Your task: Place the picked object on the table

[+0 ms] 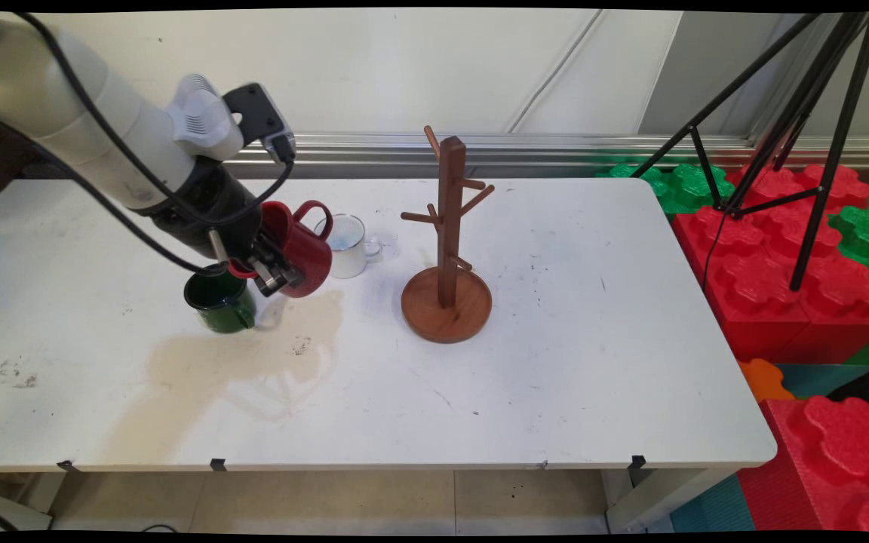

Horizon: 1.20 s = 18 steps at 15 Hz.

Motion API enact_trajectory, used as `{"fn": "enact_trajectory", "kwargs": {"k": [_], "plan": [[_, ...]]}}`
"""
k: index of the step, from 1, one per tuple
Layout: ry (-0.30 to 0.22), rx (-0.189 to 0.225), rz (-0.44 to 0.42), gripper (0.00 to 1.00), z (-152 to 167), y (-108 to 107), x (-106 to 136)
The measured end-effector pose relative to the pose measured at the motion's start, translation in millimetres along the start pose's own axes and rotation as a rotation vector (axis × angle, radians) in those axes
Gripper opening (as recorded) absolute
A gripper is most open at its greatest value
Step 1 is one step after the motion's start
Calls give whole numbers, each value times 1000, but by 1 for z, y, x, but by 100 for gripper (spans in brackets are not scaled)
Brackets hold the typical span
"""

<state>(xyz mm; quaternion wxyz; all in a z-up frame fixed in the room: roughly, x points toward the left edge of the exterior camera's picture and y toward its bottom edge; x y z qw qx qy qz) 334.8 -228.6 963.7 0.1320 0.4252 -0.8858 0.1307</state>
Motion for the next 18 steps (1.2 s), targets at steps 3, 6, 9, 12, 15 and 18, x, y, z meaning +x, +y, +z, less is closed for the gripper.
{"fn": "enact_trajectory", "kwargs": {"k": [3,6,9,12,15,18], "plan": [[-35,8,14,0,16,-10,4],[-68,-2,32,0,33,-16,9],[-107,-17,51,0,53,-20,17],[-130,-25,63,0,69,-24,24],[-151,-35,75,0,83,-27,31],[-178,-49,94,0,101,-29,38]]}}
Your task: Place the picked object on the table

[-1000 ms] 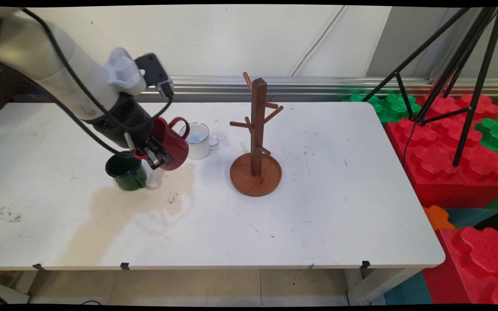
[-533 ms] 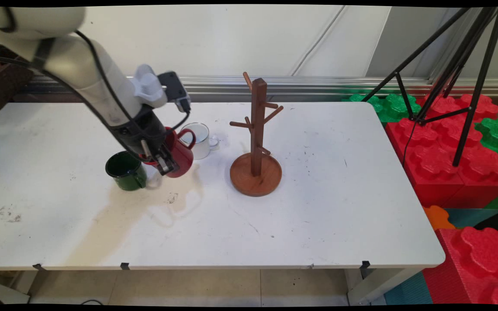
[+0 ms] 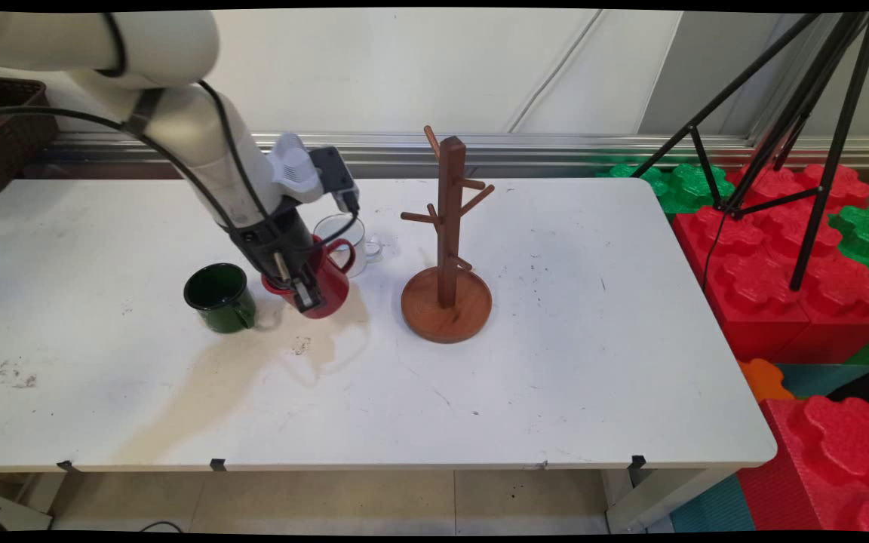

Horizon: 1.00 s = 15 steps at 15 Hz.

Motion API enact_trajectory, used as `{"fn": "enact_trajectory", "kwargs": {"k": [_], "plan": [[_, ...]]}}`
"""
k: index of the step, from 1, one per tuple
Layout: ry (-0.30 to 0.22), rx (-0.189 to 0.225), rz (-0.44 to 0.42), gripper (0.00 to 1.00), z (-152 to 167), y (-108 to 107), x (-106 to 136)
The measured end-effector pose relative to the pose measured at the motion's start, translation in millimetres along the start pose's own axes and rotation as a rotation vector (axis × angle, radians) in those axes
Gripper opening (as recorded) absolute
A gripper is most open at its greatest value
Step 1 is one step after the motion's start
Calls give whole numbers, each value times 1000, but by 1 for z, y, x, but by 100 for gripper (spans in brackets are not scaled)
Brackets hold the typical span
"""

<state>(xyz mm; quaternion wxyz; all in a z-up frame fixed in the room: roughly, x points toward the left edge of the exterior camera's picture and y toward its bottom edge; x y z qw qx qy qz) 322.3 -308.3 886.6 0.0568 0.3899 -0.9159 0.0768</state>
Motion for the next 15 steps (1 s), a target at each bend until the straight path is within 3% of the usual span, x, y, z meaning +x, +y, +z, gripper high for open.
{"fn": "enact_trajectory", "kwargs": {"k": [15], "plan": [[-63,-25,69,0,52,-5,31]]}}
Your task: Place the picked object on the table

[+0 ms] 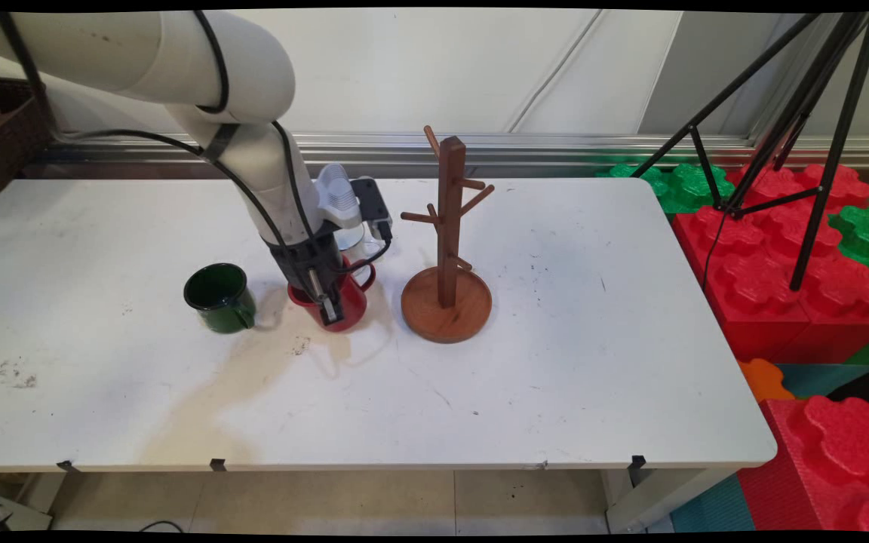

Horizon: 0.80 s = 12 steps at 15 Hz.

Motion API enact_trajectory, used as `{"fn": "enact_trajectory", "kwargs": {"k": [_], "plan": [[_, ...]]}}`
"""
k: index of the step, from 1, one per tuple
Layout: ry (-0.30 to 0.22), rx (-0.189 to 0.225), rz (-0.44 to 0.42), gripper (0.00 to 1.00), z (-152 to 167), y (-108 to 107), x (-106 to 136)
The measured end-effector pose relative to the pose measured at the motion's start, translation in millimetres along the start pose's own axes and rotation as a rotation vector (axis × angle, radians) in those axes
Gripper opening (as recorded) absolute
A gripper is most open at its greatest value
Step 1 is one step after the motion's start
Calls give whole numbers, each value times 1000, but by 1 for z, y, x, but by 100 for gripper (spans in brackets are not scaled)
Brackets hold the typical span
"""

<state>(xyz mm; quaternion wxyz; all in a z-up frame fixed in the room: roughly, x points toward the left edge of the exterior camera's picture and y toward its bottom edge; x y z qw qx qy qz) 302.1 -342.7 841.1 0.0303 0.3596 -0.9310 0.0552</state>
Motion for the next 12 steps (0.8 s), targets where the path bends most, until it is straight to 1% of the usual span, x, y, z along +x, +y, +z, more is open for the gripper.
{"fn": "enact_trajectory", "kwargs": {"k": [4,5,12], "plan": [[-15,-2,11,0,7,2,2],[-16,-3,14,100,8,2,2],[-18,4,52,100,10,5,1]]}}
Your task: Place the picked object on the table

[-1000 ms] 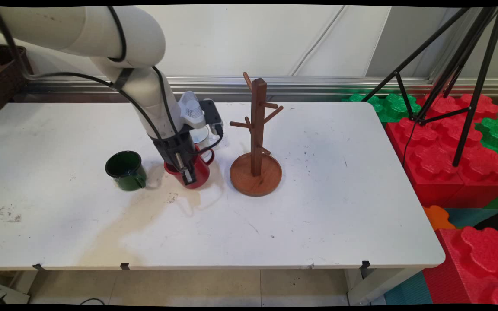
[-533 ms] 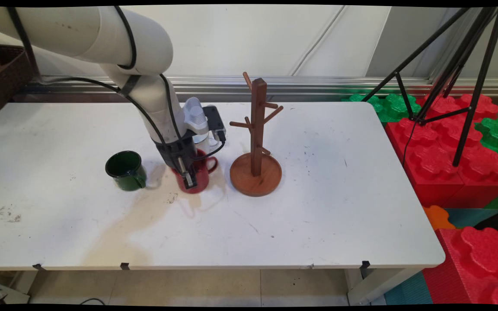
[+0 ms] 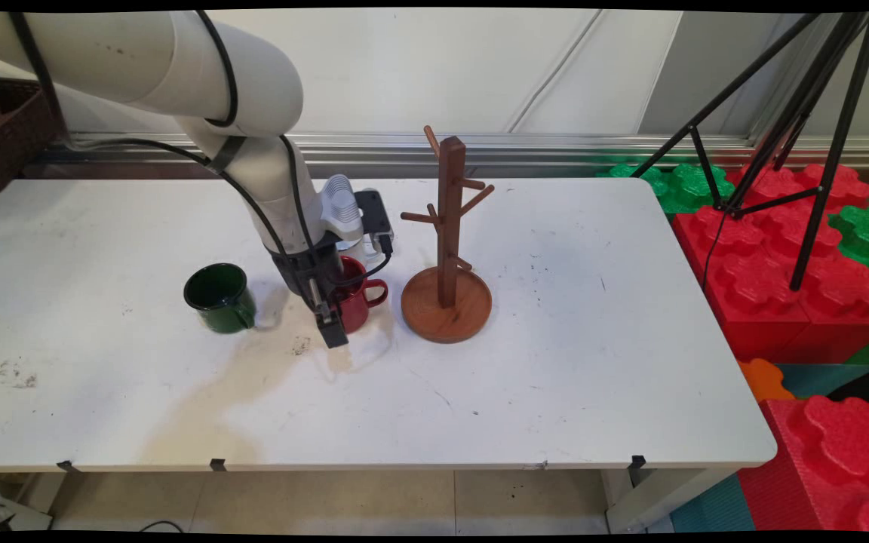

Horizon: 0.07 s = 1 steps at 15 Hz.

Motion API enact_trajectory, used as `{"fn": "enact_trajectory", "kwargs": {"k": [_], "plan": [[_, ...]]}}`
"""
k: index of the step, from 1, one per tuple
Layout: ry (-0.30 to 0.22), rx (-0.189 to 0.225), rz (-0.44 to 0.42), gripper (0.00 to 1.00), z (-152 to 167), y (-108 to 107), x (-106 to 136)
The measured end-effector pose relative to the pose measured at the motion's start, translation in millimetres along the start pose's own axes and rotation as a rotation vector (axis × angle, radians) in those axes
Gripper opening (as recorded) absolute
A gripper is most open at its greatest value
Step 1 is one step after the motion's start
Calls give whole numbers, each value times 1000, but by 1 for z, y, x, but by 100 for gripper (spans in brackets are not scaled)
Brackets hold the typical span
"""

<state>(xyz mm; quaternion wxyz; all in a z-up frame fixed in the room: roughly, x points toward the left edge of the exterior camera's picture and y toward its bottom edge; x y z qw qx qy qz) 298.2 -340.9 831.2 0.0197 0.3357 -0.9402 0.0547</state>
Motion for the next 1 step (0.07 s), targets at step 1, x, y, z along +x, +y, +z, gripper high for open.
{"fn": "enact_trajectory", "kwargs": {"k": [1], "plan": [[4,3,5,100,-1,0,-1]]}}
